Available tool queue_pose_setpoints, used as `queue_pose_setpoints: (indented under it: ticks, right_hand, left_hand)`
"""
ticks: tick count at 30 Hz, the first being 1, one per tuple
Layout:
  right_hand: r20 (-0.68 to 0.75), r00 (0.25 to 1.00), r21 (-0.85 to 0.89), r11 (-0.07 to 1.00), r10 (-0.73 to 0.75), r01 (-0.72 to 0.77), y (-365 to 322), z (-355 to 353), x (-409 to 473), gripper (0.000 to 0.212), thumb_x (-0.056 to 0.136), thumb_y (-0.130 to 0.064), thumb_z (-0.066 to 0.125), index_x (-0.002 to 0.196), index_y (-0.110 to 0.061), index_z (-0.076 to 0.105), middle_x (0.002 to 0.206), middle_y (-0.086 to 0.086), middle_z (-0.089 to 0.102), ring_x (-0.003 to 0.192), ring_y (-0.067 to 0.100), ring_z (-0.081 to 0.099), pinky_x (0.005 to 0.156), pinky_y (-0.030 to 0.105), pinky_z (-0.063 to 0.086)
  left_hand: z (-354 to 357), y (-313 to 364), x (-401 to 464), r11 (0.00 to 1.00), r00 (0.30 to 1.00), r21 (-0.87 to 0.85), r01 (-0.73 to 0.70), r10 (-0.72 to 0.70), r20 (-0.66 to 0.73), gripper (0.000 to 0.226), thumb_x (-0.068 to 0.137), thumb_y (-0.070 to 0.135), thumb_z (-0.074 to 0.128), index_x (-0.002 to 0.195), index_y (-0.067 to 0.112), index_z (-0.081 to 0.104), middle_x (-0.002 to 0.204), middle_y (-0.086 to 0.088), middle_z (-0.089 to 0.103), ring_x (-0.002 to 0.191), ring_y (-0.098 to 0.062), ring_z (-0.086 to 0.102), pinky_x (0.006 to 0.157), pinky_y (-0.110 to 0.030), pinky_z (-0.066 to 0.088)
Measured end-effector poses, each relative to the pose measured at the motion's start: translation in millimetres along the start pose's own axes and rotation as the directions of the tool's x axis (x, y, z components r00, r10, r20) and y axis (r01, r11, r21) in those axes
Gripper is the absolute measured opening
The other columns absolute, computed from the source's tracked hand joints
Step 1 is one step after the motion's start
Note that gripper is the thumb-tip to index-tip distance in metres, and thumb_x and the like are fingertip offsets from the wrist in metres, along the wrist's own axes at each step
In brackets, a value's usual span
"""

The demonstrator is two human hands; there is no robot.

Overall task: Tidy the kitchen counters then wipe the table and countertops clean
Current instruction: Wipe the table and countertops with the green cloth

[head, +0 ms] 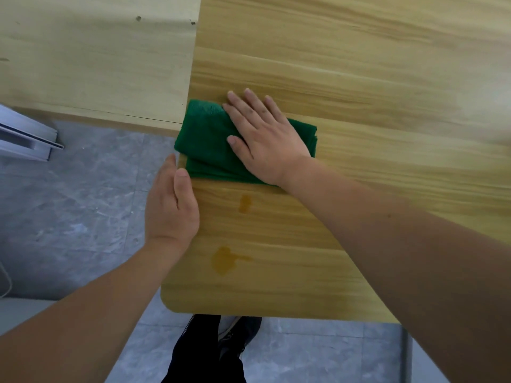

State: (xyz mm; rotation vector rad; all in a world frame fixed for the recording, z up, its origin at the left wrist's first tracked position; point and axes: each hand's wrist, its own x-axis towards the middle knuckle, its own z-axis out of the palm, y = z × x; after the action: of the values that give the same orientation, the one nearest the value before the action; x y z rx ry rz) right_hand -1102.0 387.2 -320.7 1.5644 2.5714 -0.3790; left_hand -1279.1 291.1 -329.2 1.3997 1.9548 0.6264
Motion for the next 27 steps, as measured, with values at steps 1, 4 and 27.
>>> queue_pose_setpoints:
  ticks: [1, 4, 27]
  right_hand:
    - [0.002, 1.000, -0.004, 1.000, -0.014, 0.014, -2.7, 1.2, -5.4, 0.060, 0.102, -0.049, 0.010, 0.155, -0.020, 0.007, 0.163, -0.004, 0.001, 0.149, 0.017, -0.007, 0.121, 0.041, -0.001]
    - [0.020, 0.998, -0.024, 0.998, -0.059, 0.060, -8.4, 4.2, -23.9, 0.061, 0.102, -0.049, 0.010, 0.155, -0.020, 0.005, 0.162, -0.003, 0.000, 0.149, 0.017, -0.007, 0.122, 0.041, -0.001]
    - [-0.038, 0.911, 0.015, 0.912, 0.411, -0.410, -5.2, 14.0, -47.4, 0.062, 0.102, -0.042, 0.007, 0.154, -0.009, -0.003, 0.161, 0.005, -0.016, 0.147, 0.018, -0.017, 0.120, 0.045, -0.008]
  left_hand:
    - [-0.4, -1.7, 0.2, 1.000, 1.000, -0.017, -0.020, 0.020, -0.005, 0.062, 0.101, 0.046, 0.013, 0.147, 0.013, 0.040, 0.145, -0.009, 0.048, 0.134, -0.023, 0.042, 0.113, -0.035, 0.032]
    - [1.2, -7.5, 3.3, 0.999, 1.000, -0.040, -0.003, 0.002, -0.013, 0.070, 0.096, 0.056, 0.009, 0.141, 0.016, 0.046, 0.137, -0.008, 0.054, 0.127, -0.025, 0.048, 0.106, -0.048, 0.039]
    - [16.2, 34.6, 47.5, 0.579, 0.845, 0.619, -0.530, 0.422, 0.329, 0.065, 0.101, 0.043, 0.013, 0.157, 0.011, 0.003, 0.164, -0.009, -0.006, 0.151, -0.025, -0.011, 0.122, -0.045, -0.006]
